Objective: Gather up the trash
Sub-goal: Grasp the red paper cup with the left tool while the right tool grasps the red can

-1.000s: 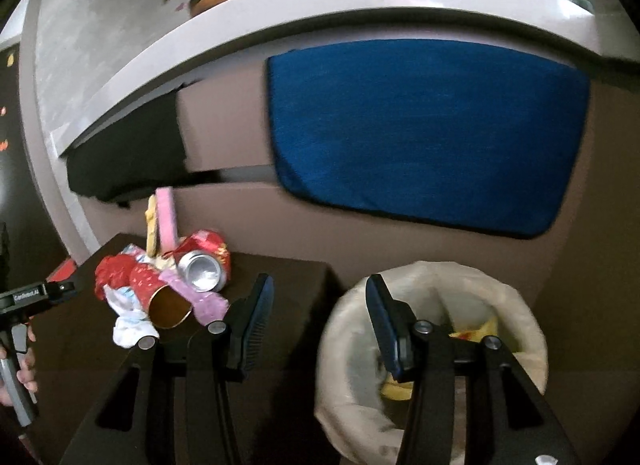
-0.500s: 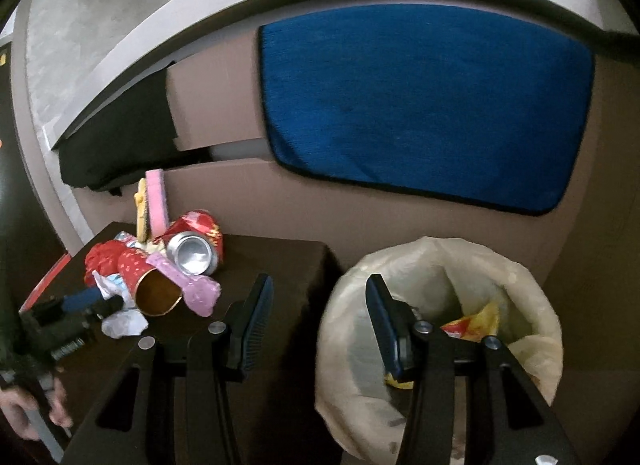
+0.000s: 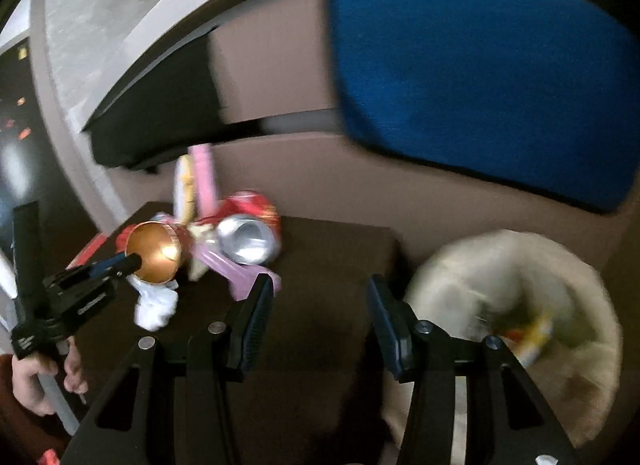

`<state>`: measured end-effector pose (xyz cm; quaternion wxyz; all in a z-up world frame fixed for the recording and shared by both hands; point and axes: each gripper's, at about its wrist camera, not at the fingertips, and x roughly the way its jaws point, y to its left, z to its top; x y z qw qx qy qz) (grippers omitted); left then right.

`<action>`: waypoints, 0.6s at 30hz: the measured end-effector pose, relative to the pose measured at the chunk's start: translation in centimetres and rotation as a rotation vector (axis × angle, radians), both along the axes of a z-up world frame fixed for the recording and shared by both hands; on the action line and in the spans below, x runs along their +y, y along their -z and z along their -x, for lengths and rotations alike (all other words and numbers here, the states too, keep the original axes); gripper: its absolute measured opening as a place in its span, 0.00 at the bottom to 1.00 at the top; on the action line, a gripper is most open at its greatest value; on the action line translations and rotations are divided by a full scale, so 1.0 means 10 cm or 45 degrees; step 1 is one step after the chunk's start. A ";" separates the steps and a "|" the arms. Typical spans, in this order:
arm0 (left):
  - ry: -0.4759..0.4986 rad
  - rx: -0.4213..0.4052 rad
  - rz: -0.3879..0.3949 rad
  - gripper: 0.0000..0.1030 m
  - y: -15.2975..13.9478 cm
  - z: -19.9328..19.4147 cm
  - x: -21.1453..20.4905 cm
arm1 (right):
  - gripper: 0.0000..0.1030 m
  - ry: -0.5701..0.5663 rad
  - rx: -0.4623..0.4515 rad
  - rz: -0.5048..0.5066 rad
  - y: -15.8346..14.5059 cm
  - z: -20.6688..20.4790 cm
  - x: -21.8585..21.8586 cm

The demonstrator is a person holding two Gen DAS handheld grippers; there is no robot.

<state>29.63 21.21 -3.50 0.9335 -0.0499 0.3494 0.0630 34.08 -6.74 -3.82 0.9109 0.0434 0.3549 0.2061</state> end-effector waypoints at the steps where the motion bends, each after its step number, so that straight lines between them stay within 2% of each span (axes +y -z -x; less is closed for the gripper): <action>1: -0.007 0.005 0.009 0.16 0.00 0.05 0.09 | 0.45 -0.017 0.012 -0.016 0.01 -0.09 0.10; 3: -0.020 0.011 0.044 0.16 0.00 0.15 0.30 | 0.45 -0.056 0.032 -0.055 0.03 -0.35 0.36; 7: 0.006 0.011 0.200 0.19 0.00 0.36 0.65 | 0.45 -0.098 0.082 -0.151 0.13 -0.79 0.68; 10: 0.073 -0.003 0.340 0.29 0.00 0.45 0.84 | 0.45 -0.086 0.150 -0.104 0.37 -1.12 0.92; 13: 0.120 -0.018 0.431 0.34 0.01 0.47 0.96 | 0.47 -0.090 0.245 -0.068 0.61 -1.24 1.05; 15: 0.162 -0.013 0.494 0.35 0.05 0.45 1.01 | 0.56 -0.087 0.244 -0.105 0.68 -1.20 1.07; 18: 0.181 -0.003 0.503 0.35 0.10 0.42 0.99 | 0.57 -0.085 0.216 -0.086 0.68 -1.15 1.10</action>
